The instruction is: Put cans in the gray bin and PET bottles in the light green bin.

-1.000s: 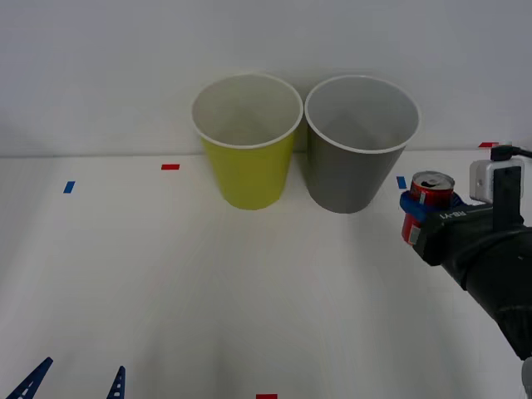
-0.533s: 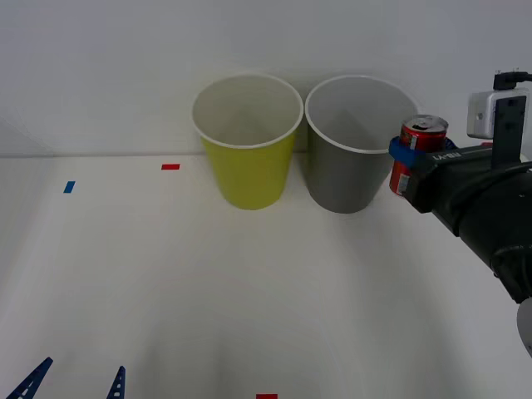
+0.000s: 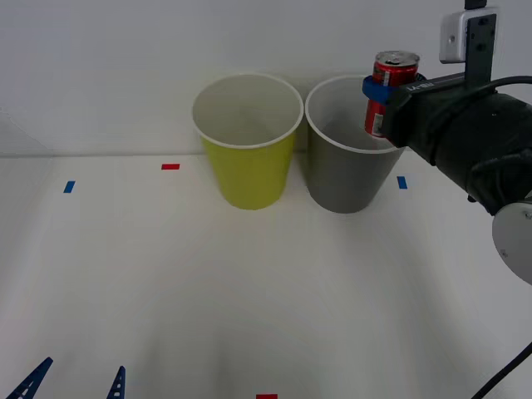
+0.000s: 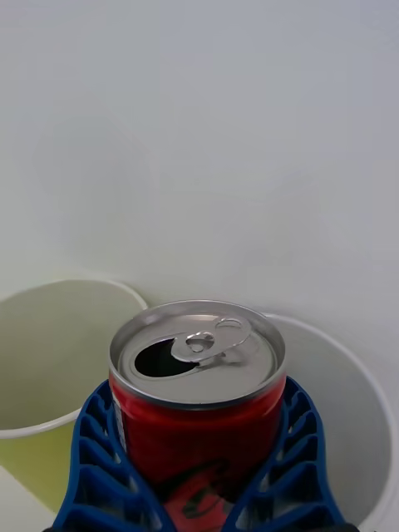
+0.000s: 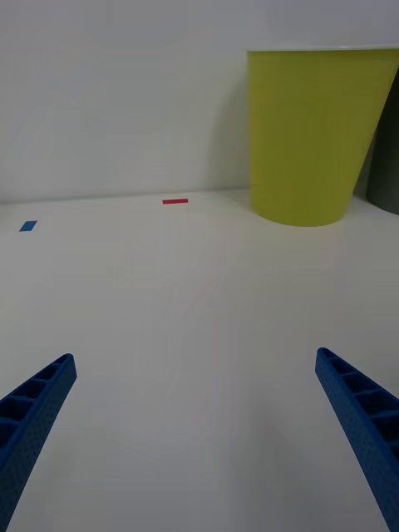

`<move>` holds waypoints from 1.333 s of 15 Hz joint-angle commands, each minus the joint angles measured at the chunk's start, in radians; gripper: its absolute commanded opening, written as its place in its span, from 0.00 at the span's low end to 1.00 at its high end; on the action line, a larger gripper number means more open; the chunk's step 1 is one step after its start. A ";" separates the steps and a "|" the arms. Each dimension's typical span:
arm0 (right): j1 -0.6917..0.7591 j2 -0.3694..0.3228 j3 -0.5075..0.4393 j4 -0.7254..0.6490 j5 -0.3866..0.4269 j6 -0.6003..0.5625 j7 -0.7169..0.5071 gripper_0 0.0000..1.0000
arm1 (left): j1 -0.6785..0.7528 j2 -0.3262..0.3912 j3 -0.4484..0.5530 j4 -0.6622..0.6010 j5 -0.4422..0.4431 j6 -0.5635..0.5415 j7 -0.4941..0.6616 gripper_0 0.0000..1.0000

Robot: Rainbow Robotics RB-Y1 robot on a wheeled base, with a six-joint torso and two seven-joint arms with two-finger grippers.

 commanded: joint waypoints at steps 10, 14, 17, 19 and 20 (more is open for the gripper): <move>-0.169 -0.105 0.060 0.436 -0.081 -0.405 0.056 0.00 | 0.000 0.000 0.000 0.000 0.000 0.000 0.000 1.00; -0.201 -0.105 0.080 0.513 -0.067 -0.447 0.062 0.00 | 0.000 0.000 0.000 0.000 0.000 0.000 0.000 1.00; -0.207 -0.105 0.086 0.544 -0.079 -0.484 0.055 0.00 | 0.000 0.000 0.000 0.000 0.000 0.000 0.000 1.00; -0.207 -0.104 0.086 0.544 -0.083 -0.484 0.059 0.00 | 0.000 0.000 0.000 0.000 0.000 0.000 0.000 1.00; -0.207 -0.104 0.086 0.544 -0.084 -0.490 0.059 0.00 | 0.000 0.000 0.000 0.000 0.000 0.000 0.000 1.00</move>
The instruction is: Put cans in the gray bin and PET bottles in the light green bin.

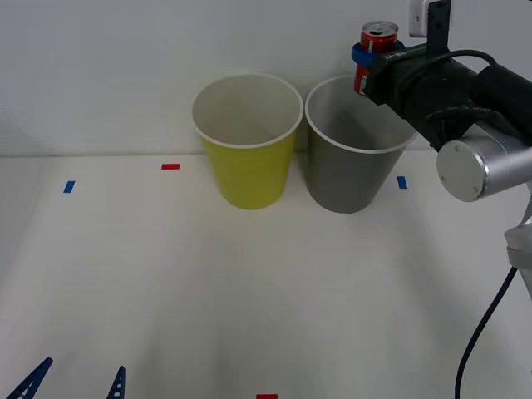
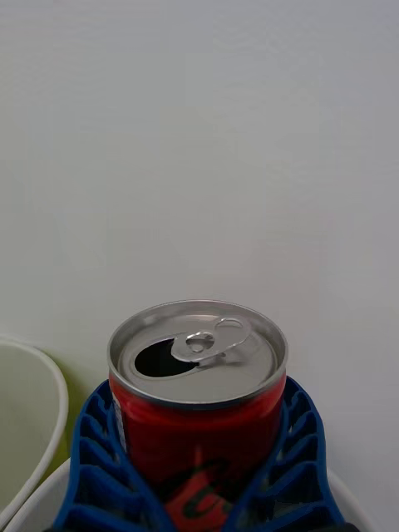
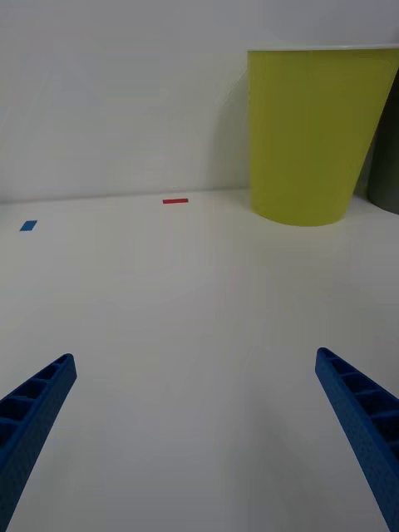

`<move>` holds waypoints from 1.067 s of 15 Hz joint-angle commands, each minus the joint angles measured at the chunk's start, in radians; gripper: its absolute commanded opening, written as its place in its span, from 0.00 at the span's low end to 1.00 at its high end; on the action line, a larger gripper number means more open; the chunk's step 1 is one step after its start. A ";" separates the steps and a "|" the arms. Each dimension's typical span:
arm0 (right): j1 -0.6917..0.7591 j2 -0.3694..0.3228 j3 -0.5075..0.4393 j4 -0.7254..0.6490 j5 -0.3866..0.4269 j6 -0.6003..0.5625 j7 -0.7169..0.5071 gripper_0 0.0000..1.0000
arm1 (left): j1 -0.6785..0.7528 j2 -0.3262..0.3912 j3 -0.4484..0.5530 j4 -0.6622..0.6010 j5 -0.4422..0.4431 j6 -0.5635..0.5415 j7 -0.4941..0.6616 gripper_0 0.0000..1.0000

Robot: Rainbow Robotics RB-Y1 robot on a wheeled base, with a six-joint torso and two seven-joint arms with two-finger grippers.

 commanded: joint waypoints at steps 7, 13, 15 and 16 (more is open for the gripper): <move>0.000 0.038 -0.004 -0.015 0.032 -0.018 0.024 1.00 | 0.000 0.000 0.000 0.000 0.000 0.000 0.000 1.00; 0.138 0.057 -0.070 -0.228 0.053 -0.017 0.038 1.00 | 0.000 0.000 0.000 0.000 0.000 0.000 0.000 1.00; 0.251 0.050 -0.082 -0.350 0.073 -0.017 0.029 1.00 | 0.000 0.000 0.000 0.000 0.000 0.000 0.000 1.00; 0.333 0.050 -0.087 -0.419 0.073 -0.017 0.024 1.00 | 0.000 0.000 0.000 0.000 0.000 0.000 0.000 1.00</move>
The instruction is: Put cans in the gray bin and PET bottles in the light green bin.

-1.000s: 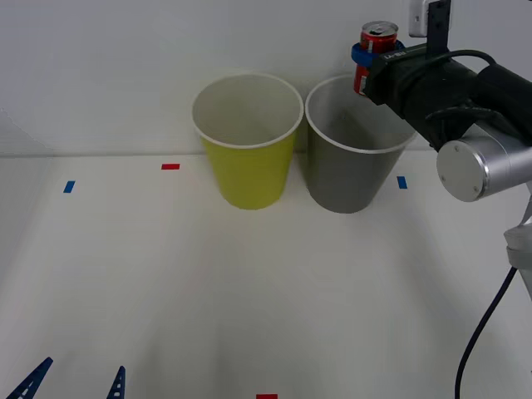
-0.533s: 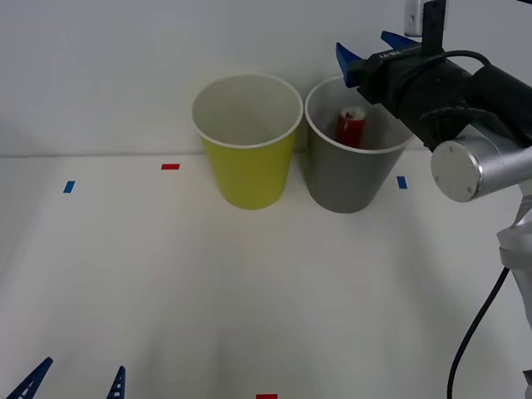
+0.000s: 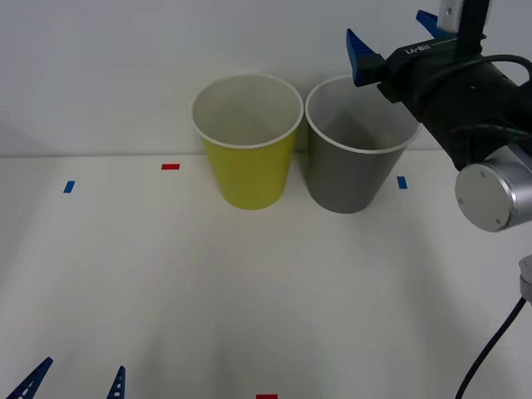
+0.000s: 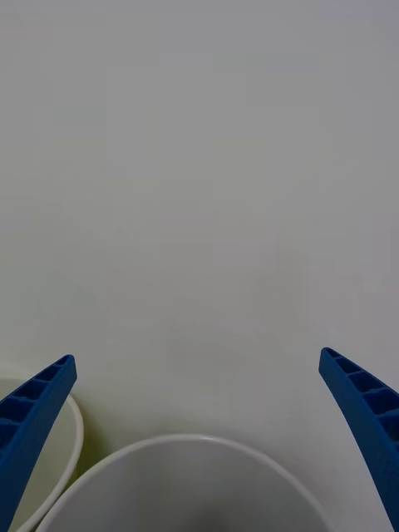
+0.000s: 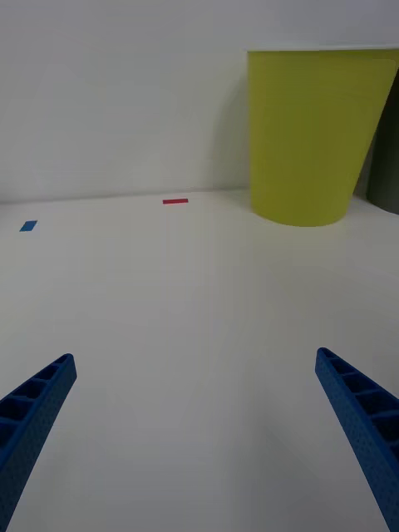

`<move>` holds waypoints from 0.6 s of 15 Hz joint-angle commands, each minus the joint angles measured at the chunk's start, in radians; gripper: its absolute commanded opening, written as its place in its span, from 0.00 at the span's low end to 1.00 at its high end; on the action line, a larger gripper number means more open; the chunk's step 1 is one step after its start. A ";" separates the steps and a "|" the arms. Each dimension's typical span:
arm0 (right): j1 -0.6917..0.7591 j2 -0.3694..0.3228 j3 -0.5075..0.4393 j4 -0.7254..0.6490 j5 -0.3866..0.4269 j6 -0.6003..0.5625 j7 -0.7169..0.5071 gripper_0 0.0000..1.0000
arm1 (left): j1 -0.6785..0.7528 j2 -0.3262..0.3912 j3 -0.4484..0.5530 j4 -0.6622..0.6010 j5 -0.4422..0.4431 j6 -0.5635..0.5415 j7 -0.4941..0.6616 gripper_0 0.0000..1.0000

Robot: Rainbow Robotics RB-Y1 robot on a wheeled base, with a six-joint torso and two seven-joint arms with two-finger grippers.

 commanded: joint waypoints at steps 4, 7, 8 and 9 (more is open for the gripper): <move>0.429 -0.018 -0.024 -0.355 0.013 -0.001 -0.021 1.00 | 0.000 0.000 0.000 0.000 0.000 0.000 0.000 1.00; 0.596 -0.018 -0.025 -0.447 0.031 -0.003 -0.018 1.00 | 0.000 0.000 0.000 0.000 0.000 0.000 0.000 1.00; 0.622 -0.021 -0.025 -0.457 0.043 -0.007 -0.021 1.00 | 0.000 0.000 0.000 0.000 0.000 0.000 0.000 1.00; 0.647 -0.029 -0.025 -0.458 0.049 -0.027 -0.021 1.00 | 0.000 0.000 0.000 0.000 0.000 0.000 0.000 1.00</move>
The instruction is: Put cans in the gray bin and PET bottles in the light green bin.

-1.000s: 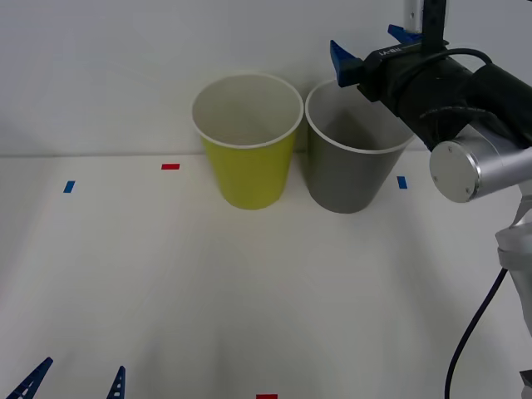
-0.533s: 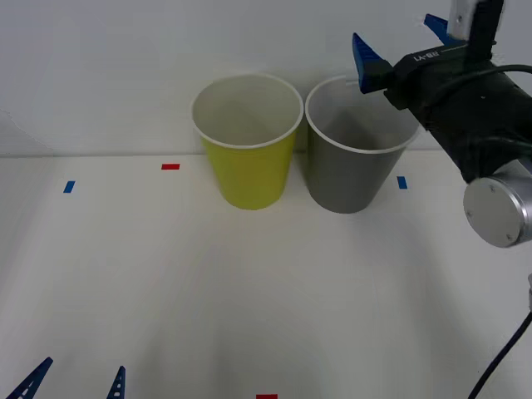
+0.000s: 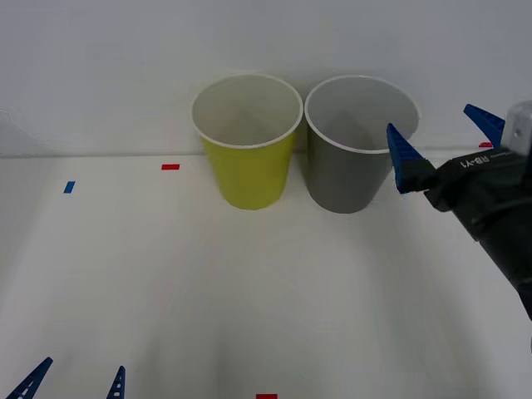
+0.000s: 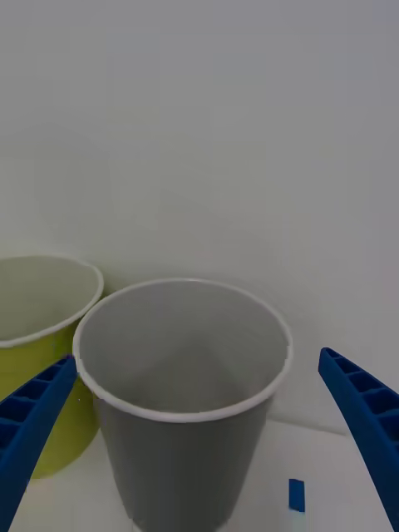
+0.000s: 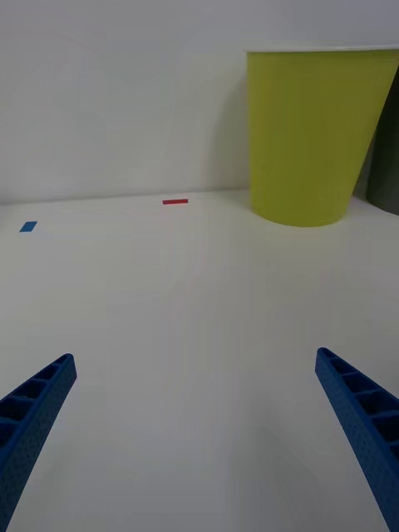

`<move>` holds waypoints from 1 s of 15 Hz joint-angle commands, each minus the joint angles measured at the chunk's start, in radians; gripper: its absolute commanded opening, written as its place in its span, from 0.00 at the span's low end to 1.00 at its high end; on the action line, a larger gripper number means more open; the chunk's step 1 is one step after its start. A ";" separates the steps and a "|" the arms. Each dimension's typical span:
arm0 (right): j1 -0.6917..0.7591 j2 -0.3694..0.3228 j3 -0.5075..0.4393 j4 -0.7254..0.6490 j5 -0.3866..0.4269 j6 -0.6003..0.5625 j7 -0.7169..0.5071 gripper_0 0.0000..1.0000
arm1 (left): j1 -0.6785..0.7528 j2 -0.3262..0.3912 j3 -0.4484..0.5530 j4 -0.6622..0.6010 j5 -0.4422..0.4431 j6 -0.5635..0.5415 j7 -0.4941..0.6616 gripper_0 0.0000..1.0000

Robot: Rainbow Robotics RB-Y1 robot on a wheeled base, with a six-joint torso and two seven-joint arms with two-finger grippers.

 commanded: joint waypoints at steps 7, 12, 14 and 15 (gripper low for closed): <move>0.144 -0.011 0.016 -0.028 0.053 -0.086 0.007 1.00 | 0.000 0.000 0.000 0.000 0.000 0.000 0.000 1.00; 0.147 0.054 0.073 0.164 0.067 -0.320 0.035 1.00 | 0.000 0.000 0.000 0.000 0.000 0.000 0.000 1.00; 0.176 0.063 0.103 0.285 0.080 -0.492 0.053 1.00 | 0.000 0.000 0.000 0.000 0.000 0.000 0.000 1.00; 0.193 0.063 0.117 0.350 0.088 -0.592 0.058 1.00 | 0.000 0.000 0.000 0.000 0.000 0.000 0.000 1.00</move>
